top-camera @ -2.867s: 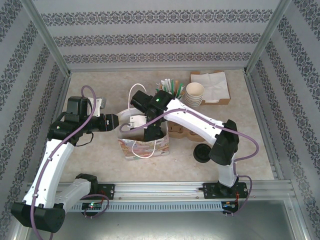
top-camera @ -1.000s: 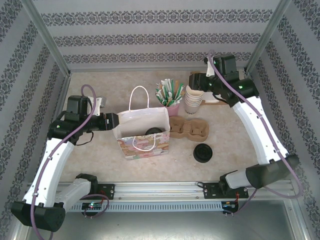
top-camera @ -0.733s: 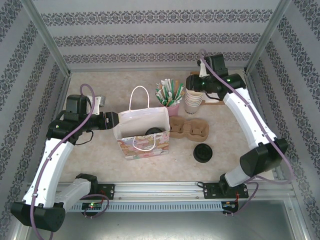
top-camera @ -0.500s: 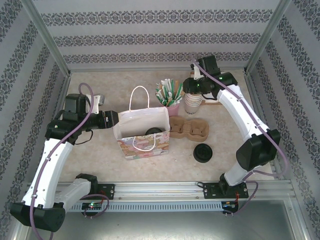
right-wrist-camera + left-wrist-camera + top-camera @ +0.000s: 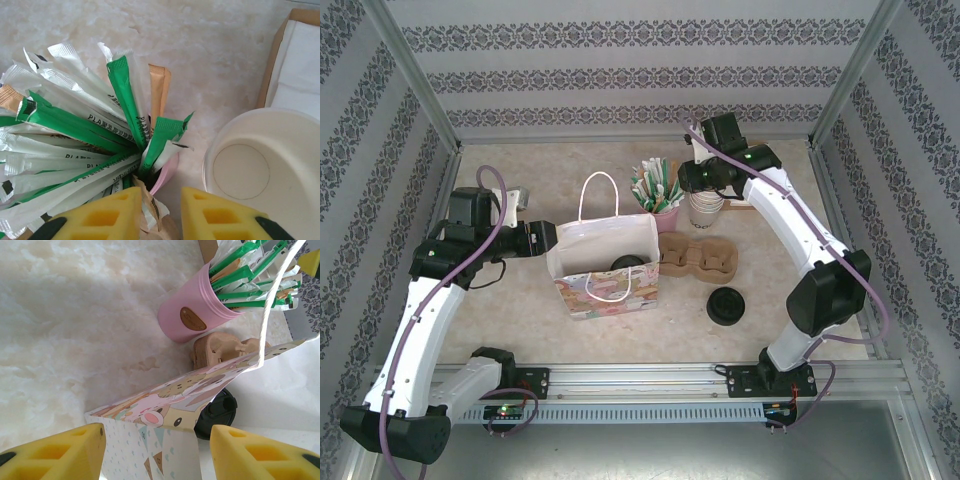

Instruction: Pack the takeout coffee

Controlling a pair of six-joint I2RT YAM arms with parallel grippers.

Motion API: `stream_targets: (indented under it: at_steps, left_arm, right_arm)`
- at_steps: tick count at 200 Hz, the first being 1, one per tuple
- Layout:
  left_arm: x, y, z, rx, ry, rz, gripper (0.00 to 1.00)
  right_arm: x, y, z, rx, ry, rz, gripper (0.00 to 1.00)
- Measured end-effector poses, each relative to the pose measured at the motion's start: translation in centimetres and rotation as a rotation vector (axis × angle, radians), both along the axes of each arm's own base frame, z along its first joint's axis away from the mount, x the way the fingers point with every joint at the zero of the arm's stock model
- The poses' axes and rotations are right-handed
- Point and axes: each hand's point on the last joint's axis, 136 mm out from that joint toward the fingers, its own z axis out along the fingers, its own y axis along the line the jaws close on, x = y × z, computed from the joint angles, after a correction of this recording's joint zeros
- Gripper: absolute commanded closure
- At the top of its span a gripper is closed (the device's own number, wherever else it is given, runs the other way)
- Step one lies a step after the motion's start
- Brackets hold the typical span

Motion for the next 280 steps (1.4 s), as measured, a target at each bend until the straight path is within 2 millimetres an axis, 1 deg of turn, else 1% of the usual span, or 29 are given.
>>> stream_targets:
  at_steps: [13, 36, 59, 78, 93, 116, 139, 152, 176, 191, 217, 235, 250, 280]
  left_arm:
    - [0.0, 0.0, 0.0, 0.000, 0.000, 0.000, 0.42]
    - [0.0, 0.0, 0.0, 0.000, 0.000, 0.000, 0.42]
    - [0.0, 0.0, 0.0, 0.000, 0.000, 0.000, 0.42]
    - [0.0, 0.0, 0.0, 0.000, 0.000, 0.000, 0.42]
    - [0.0, 0.0, 0.0, 0.000, 0.000, 0.000, 0.42]
    - [0.0, 0.0, 0.0, 0.000, 0.000, 0.000, 0.42]
    - [0.0, 0.0, 0.0, 0.000, 0.000, 0.000, 0.42]
    - [0.0, 0.0, 0.0, 0.000, 0.000, 0.000, 0.42]
    - [0.0, 0.0, 0.0, 0.000, 0.000, 0.000, 0.42]
    - [0.0, 0.0, 0.0, 0.000, 0.000, 0.000, 0.42]
    - [0.0, 0.0, 0.0, -0.001, 0.000, 0.000, 0.42]
    - [0.0, 0.0, 0.0, -0.001, 0.000, 0.000, 0.42]
    - [0.0, 0.0, 0.0, -0.003, 0.002, 0.003, 0.42]
    - [0.0, 0.0, 0.0, -0.008, 0.005, 0.007, 0.43]
  right_arm:
    - [0.0, 0.0, -0.1, -0.005, -0.001, 0.005, 0.77]
    - [-0.1, 0.1, -0.2, -0.012, 0.004, 0.012, 0.72]
    - [-0.3, 0.4, -0.2, -0.020, 0.000, 0.031, 0.73]
    - [-0.3, 0.7, -0.3, -0.027, 0.003, 0.044, 0.76]
    - [-0.3, 0.8, -0.4, -0.030, 0.006, 0.046, 0.82]
    - [-0.2, 0.7, -0.6, -0.042, 0.004, 0.049, 0.85]
    - [-0.1, 0.5, -0.5, -0.057, -0.004, 0.054, 0.95]
    - [-0.2, 0.5, -0.5, -0.064, -0.004, 0.060, 1.00]
    - [-0.4, 0.8, -0.1, -0.071, -0.009, 0.070, 1.00]
    - [-0.4, 1.0, 0.6, -0.073, -0.025, 0.075, 1.00]
    - [-0.6, 1.5, 2.3, -0.071, -0.056, 0.085, 1.00]
    - [-1.3, 1.8, 4.6, -0.069, -0.101, 0.092, 1.00]
    - [-2.3, 2.1, 7.2, -0.057, -0.159, 0.100, 1.00]
    - [-5.0, 1.8, 14.5, 0.004, -0.332, 0.102, 1.00]
